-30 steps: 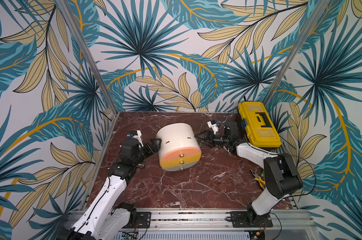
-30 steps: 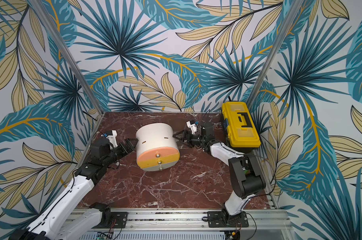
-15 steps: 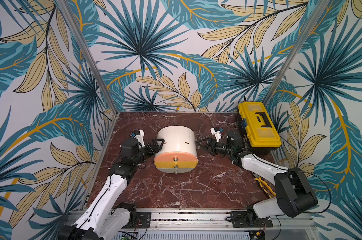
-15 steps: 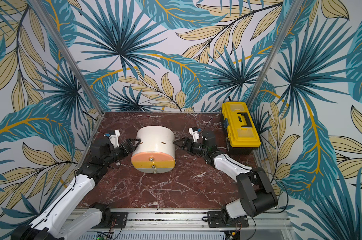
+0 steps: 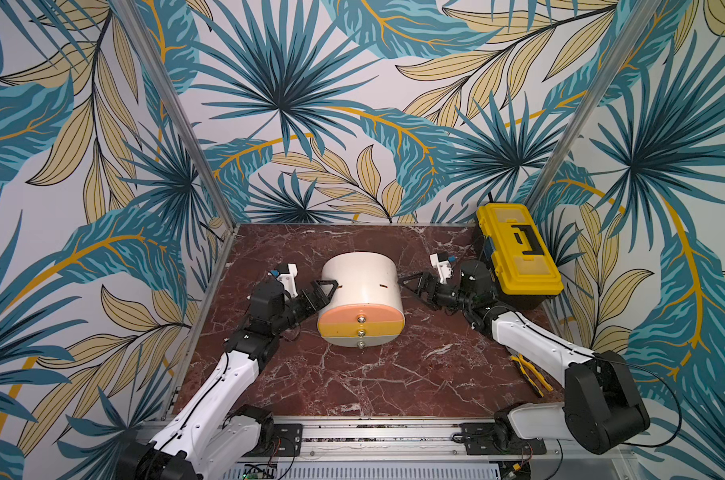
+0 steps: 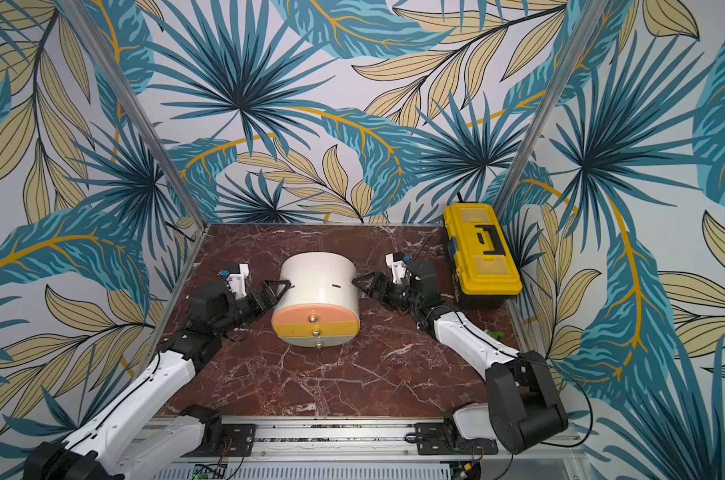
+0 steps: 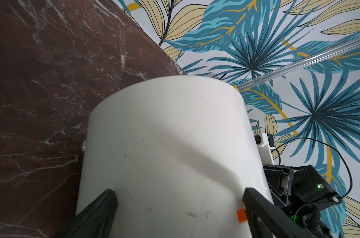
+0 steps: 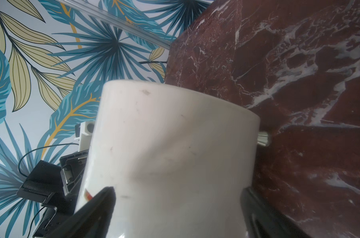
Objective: Put the bluetooth earphones in the drawer according to color
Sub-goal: Adjust the storage box at the center of the board.
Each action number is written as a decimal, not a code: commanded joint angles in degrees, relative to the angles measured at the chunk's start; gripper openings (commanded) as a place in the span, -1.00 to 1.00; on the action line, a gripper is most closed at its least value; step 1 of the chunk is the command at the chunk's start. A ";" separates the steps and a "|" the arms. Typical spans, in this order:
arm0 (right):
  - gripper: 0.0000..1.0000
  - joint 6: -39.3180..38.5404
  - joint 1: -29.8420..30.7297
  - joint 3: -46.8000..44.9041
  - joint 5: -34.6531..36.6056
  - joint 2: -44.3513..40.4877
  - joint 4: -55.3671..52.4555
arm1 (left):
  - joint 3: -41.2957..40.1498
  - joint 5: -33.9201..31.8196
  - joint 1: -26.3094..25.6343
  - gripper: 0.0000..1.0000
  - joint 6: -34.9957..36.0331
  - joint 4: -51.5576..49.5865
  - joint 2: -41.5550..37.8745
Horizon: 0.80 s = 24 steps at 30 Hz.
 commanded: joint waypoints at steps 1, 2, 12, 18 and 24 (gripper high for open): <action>0.99 -1.59 -0.73 -1.17 1.97 -2.31 -3.12 | 0.70 0.82 -3.06 1.00 -1.11 1.16 1.54; 0.99 -1.74 -0.92 -1.43 2.38 -2.83 -3.52 | 0.83 0.21 -3.81 1.00 -1.09 1.28 1.59; 0.98 -3.17 -2.69 -2.81 3.26 -6.51 -6.29 | 2.03 -2.58 -7.22 1.00 -0.92 0.66 2.52; 0.99 -1.58 -2.64 -4.10 3.36 -7.17 -4.32 | 3.24 -6.59 -7.02 1.00 1.15 -2.84 0.83; 0.99 -7.68 -2.70 -1.36 10.32 -14.35 -17.03 | 6.04 -11.08 -6.63 1.00 6.06 -10.95 -3.43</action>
